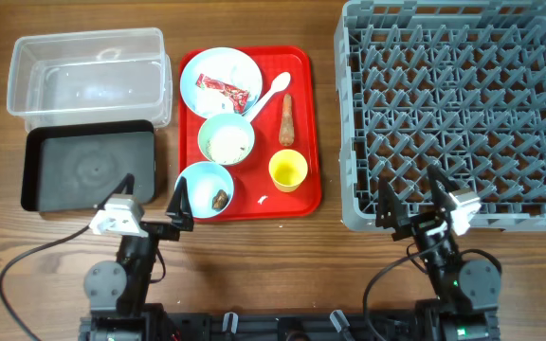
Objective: Sort waste into correct bins and load items into the dishwasher rack
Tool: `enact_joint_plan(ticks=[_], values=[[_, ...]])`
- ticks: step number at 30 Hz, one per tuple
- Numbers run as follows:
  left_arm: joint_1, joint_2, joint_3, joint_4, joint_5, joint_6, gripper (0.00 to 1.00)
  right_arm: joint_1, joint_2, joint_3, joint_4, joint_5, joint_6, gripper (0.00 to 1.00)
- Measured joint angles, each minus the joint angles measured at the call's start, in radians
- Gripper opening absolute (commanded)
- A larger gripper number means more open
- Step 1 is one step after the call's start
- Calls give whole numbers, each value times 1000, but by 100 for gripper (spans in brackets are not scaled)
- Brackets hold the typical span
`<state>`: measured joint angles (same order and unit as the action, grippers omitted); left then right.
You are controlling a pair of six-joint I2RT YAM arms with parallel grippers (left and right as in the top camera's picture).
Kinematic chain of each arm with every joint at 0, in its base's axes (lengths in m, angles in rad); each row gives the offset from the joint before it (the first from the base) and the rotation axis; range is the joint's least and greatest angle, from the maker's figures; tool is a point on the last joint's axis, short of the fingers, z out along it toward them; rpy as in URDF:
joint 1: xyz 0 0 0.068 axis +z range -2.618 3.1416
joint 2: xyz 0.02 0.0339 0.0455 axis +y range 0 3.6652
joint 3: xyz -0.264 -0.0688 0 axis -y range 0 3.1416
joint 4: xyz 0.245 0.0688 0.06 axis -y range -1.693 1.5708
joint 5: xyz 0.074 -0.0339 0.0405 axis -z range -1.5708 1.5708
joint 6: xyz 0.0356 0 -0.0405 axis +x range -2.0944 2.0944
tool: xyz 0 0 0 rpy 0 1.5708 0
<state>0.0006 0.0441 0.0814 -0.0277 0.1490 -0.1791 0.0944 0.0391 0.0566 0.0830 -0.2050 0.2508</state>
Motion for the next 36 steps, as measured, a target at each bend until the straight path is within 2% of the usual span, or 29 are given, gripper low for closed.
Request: enact_joint_plan(ticks=[5,9,16,23,27,30,36], values=[[0,125,154,-19,13,-4,100,0,88,135,7,-5,-48,100],[0,342,345,-84,18,-2,100,0,225,241,5,-19,-68,100],[0,803,814,-338,62,45,100,-2,531,472,-133,-38,-94,100],[-39,1323,1456,-780,54,51,100,-2,765,737,-407,-42,-126,100],[-111,1597,1769,-917,29,51,100,-2,855,811,-468,-62,-126,100],[-165,1740,1869,-906,28,52,100,-2,896,814,-481,-109,-126,100],[-228,1918,1876,-871,39,54,100,-2,966,814,-549,-158,-96,100]])
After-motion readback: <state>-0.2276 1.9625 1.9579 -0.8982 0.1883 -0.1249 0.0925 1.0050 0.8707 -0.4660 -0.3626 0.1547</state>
